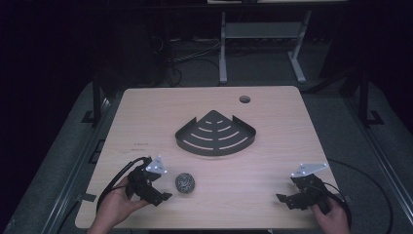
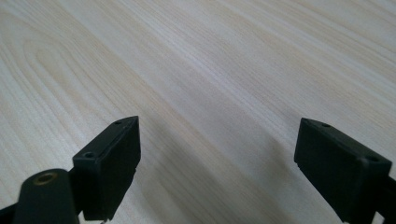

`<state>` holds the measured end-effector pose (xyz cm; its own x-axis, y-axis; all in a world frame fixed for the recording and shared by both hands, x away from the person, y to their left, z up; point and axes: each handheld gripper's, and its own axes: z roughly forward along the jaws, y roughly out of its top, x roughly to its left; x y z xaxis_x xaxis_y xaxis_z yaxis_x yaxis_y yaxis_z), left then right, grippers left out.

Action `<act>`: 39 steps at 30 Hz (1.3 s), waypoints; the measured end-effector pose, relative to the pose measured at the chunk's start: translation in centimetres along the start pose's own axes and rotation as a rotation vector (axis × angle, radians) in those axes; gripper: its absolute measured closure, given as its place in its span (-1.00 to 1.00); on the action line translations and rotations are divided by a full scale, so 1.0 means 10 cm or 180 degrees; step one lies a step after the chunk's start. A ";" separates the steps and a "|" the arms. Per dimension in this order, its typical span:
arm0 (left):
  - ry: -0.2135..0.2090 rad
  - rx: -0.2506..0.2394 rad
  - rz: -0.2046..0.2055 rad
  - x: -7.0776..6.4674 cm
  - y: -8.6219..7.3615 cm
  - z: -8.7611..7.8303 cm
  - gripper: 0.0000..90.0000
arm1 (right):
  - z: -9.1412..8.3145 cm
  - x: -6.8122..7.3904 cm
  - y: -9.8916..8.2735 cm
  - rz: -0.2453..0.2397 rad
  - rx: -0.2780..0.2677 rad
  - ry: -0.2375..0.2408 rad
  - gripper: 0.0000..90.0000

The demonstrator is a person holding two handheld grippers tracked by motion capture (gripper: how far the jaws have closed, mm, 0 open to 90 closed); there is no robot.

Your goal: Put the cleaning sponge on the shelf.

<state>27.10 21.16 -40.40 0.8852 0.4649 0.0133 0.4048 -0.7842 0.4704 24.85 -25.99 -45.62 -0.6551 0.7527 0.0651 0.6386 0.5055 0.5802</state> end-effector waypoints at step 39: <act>-0.0146 0.0108 0.0035 -0.01 0.31 0.33 -0.60 | -0.01 0.00 -0.01 0.0011 -0.0006 0.0011 -0.68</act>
<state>29.01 17.27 -41.87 0.8989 0.4377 -0.0225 0.4020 -0.8029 0.4401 24.75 -26.11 -45.59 -0.6543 0.7530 0.0700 0.6400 0.5021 0.5816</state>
